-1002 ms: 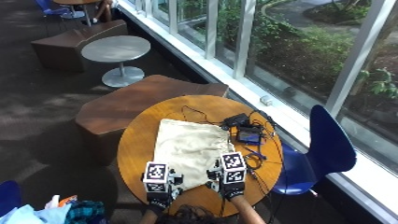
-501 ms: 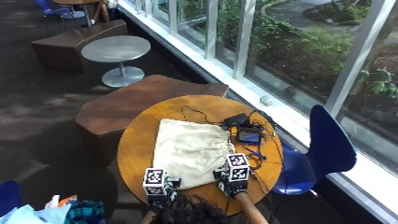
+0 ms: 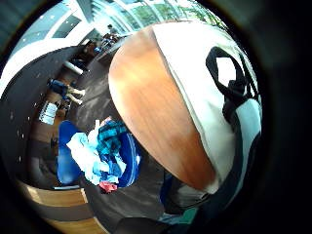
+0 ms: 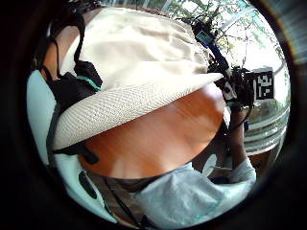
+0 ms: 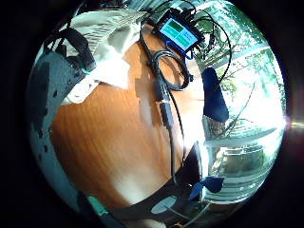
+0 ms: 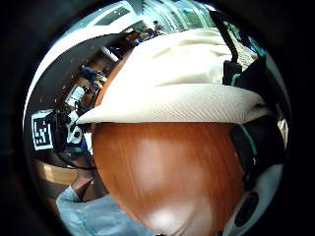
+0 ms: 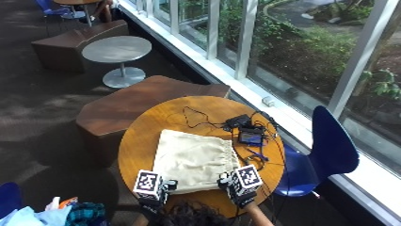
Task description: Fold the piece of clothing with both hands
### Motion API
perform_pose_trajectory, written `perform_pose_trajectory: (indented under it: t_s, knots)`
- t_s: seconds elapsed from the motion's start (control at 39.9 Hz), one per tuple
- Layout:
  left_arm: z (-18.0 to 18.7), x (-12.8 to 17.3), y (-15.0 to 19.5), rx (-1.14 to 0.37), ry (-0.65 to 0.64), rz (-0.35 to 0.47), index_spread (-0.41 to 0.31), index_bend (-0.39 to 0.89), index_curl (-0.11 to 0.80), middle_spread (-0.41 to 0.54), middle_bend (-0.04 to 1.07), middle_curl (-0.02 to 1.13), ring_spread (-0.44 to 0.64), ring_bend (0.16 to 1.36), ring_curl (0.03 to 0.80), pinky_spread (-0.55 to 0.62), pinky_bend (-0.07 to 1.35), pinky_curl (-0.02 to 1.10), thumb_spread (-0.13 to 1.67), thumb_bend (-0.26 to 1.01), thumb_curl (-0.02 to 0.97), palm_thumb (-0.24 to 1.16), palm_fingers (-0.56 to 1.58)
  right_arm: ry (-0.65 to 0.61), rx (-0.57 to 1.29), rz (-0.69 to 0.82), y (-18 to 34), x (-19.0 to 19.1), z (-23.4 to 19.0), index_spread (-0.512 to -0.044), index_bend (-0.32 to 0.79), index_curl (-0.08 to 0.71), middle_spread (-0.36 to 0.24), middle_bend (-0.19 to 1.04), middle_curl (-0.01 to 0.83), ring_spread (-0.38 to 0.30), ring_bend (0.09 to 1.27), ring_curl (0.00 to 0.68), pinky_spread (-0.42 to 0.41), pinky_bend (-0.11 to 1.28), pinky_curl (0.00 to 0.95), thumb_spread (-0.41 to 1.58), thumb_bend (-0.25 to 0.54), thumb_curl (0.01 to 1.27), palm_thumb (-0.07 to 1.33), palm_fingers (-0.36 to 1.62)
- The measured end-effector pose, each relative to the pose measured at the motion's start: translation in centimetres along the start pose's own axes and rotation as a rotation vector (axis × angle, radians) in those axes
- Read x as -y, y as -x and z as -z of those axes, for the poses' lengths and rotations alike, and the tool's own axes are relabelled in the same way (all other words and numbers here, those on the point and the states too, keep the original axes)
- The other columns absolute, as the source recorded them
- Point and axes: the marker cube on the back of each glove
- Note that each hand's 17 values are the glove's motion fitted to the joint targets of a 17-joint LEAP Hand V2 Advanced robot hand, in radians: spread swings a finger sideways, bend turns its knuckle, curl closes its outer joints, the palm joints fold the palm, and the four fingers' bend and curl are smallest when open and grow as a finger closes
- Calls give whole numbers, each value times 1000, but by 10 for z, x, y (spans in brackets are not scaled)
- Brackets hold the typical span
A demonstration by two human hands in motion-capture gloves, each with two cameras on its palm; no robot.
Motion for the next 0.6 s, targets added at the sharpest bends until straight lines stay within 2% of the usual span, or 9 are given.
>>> perform_pose_trajectory:
  t_s: [0.03,0.05,0.08,0.13,0.28,0.35,0.43,0.53,0.6]
  knots:
    - [8,-6,-1,-28,29,-14,-291,192,369,-307,287,436,-342,535,344,-261,440,358,1187,128,374,710,1281,3,19,11,2,-6,7,-298,396,416,-230,410,409,-198,365,283,57,162,264,1327,157,351,821,1136]
    - [16,-11,0,-47,49,-29,-293,187,372,-310,288,438,-349,537,348,-273,438,359,1187,125,374,717,1272,12,41,20,3,-12,14,-299,422,434,-237,387,405,-206,331,277,56,158,265,1322,154,350,825,1079]
    - [25,-14,1,-59,63,-47,-299,176,372,-317,287,441,-362,552,356,-288,465,371,1187,123,374,723,1307,26,67,27,4,-17,22,-295,366,422,-236,432,426,-214,402,313,41,154,267,1327,155,347,830,1162]
    - [43,-17,5,-72,86,-87,-309,164,374,-327,292,446,-379,586,368,-311,494,384,1187,118,374,735,1339,66,129,39,6,-23,38,-292,310,423,-238,468,445,-228,447,339,14,193,284,1330,157,344,845,1221]
    - [80,4,13,-56,145,-140,-323,155,378,-359,336,464,-415,714,415,-354,543,419,1182,97,373,760,1392,140,270,50,0,-3,71,-292,224,421,-245,507,480,-253,553,401,-80,237,318,1354,162,332,876,1275]
    - [85,33,17,-55,195,-134,-328,165,383,-372,376,476,-417,755,434,-366,549,432,1184,85,370,767,1401,130,306,-2,-7,28,84,-297,201,422,-245,533,497,-255,597,428,-107,239,333,1382,170,327,890,1280]
    - [80,77,26,-37,266,-109,-331,172,391,-379,407,485,-421,793,449,-373,552,441,1185,74,369,775,1396,165,320,-79,-13,76,89,-298,174,419,-240,562,513,-253,639,451,-126,261,354,1396,173,325,903,1300]
    - [44,146,42,31,368,-52,-337,184,403,-385,435,495,-419,820,462,-375,556,451,1183,59,365,785,1386,254,272,-160,-20,148,68,-297,163,414,-235,591,532,-252,682,475,-143,293,379,1403,170,322,911,1289]
    - [7,182,53,68,465,-12,-342,195,415,-390,450,500,-420,836,469,-376,551,456,1184,47,364,789,1377,330,188,-199,-25,191,33,-296,169,417,-231,606,541,-251,697,487,-150,309,396,1361,140,320,893,1276]
